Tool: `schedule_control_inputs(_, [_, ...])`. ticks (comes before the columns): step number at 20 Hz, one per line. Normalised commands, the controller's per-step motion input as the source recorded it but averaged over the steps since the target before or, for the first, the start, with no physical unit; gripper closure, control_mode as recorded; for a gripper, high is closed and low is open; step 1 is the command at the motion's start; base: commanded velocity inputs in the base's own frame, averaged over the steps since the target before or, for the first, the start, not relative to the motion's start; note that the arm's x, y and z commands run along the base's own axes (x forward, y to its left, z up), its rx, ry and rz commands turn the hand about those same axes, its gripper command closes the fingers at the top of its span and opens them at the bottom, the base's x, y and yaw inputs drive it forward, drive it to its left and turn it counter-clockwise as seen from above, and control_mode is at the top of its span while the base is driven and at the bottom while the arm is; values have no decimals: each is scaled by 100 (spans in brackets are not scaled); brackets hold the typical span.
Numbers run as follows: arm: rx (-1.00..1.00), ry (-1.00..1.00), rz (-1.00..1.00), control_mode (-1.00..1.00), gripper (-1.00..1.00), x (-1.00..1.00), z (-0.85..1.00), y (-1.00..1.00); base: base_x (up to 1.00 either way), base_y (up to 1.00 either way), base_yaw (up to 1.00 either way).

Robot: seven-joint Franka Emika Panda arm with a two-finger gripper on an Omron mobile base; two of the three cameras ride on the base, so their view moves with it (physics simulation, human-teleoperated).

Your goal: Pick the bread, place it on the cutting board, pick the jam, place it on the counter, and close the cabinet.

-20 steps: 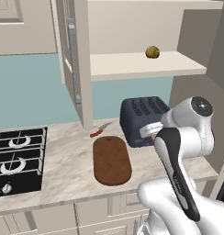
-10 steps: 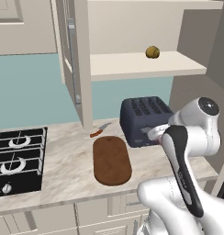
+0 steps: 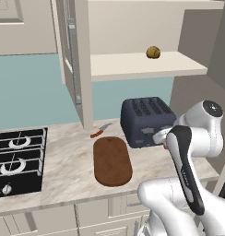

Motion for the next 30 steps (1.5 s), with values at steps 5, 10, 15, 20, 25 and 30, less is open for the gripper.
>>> schedule_control_inputs(5, [0, -3, 0, -100, 100, 0, -32, -7, 0, 0, 0])
schedule_control_inputs(10, [0, -2, 0, -100, 100, 0, -31, -7, 0, 0, 0])
schedule_control_inputs(15, [0, -1, 0, -100, 100, 0, -32, -9, 0, 0, 0])
schedule_control_inputs(20, [0, -1, 0, -100, 100, 0, -31, -8, 0, 0, 0])
schedule_control_inputs(25, [0, -1, 0, -100, 100, 0, -29, -6, 0, 0, 0])
schedule_control_inputs(30, [0, -1, 0, -100, 100, 0, -26, 0, 0, 0, 0])
